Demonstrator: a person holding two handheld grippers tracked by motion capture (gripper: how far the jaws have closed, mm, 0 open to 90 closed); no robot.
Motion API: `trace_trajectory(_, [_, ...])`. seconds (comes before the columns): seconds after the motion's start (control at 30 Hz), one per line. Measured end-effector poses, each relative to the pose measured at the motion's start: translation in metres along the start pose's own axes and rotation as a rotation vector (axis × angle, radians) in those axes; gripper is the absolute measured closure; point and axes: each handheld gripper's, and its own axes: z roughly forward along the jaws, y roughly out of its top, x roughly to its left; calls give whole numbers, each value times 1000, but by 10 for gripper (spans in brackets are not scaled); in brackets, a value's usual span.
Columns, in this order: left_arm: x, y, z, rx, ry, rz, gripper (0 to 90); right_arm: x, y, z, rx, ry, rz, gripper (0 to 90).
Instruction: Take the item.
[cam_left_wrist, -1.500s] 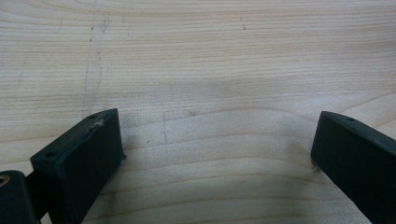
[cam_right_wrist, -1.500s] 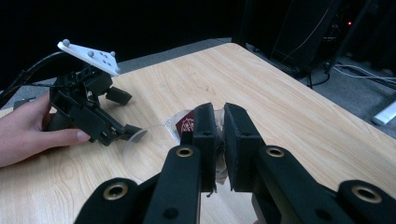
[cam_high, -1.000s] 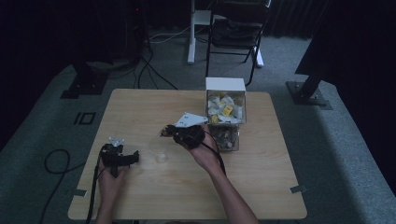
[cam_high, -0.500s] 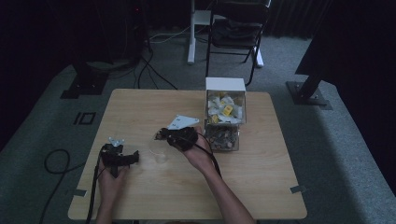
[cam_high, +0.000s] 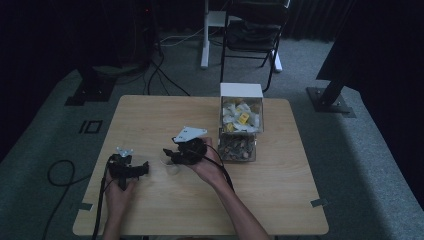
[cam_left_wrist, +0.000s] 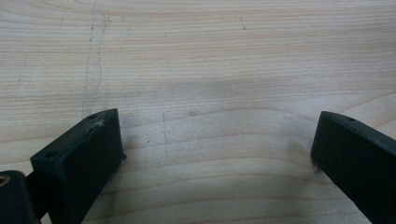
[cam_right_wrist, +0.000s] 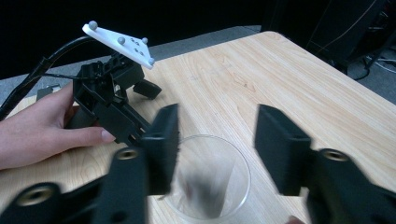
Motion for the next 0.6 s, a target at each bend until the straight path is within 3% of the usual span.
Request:
trace_trajectory(0.1, [0, 0, 0, 0, 0, 0, 28, 0, -1, -2, 2, -9, 3, 374])
trace_trajectory(0.27, [0, 0, 0, 0, 0, -1, 28, 2, -3, -6, 12, -8, -5, 314])
trace_trajectory(0.33, [0, 0, 0, -2, 0, -1, 28, 5, -5, -9, 14, 30, 4, 295])
trace_trajectory(0.6, [0, 0, 0, -1, 0, 0, 28, 12, -13, -27, 15, 48, -10, 291])
